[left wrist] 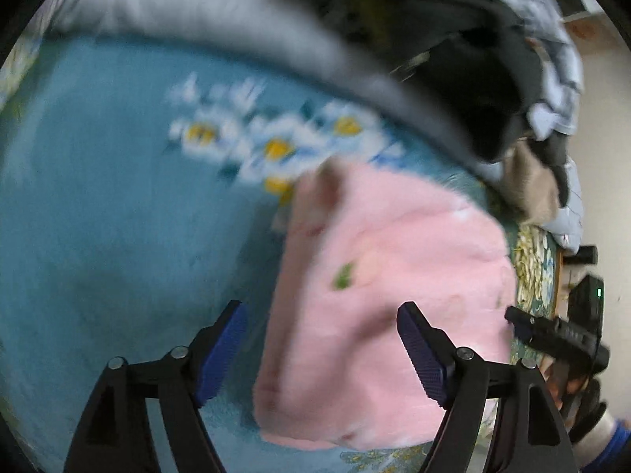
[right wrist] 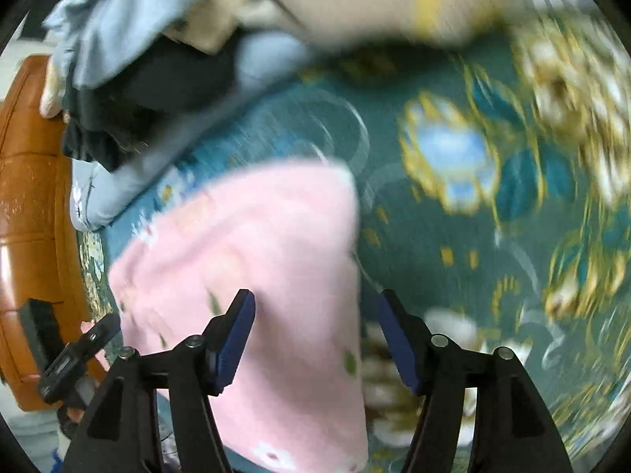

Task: Fold clothes

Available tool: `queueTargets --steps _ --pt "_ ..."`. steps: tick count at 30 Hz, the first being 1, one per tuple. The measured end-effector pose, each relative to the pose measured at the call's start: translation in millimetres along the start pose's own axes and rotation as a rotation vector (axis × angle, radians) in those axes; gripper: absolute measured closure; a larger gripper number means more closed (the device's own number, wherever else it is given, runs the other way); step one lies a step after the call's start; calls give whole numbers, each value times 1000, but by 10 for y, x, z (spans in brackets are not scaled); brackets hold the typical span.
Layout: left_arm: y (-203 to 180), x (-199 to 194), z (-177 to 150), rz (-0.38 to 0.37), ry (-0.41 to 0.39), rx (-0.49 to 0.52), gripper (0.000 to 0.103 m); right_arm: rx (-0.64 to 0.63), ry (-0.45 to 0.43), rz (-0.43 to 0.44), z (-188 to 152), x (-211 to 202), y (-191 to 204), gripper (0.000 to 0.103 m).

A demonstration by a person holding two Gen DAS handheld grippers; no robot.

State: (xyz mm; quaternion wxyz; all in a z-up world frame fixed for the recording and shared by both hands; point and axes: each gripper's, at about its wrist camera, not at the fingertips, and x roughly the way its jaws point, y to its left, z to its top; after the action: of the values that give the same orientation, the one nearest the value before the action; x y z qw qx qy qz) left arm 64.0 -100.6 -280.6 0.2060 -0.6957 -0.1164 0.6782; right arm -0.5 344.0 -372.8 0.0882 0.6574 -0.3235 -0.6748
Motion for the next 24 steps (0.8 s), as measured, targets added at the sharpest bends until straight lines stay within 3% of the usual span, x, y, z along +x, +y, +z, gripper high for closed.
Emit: queueTargets --steps 2,4,7,13,18,24 --pt "89 113 2 -26 23 -25 21 44 21 19 -104 126 -93 36" --pt "179 226 5 -52 46 -50 21 86 15 38 -140 188 -164 28" --pt "260 337 41 -99 71 -85 21 141 20 88 -113 273 -212 28" --pt "243 298 85 -183 75 -92 21 108 47 151 -68 326 -57 28" --pt "210 469 31 -145 147 -66 21 85 83 151 -158 443 34 28" --pt "225 571 83 -113 160 -149 20 175 113 142 -118 601 23 28"
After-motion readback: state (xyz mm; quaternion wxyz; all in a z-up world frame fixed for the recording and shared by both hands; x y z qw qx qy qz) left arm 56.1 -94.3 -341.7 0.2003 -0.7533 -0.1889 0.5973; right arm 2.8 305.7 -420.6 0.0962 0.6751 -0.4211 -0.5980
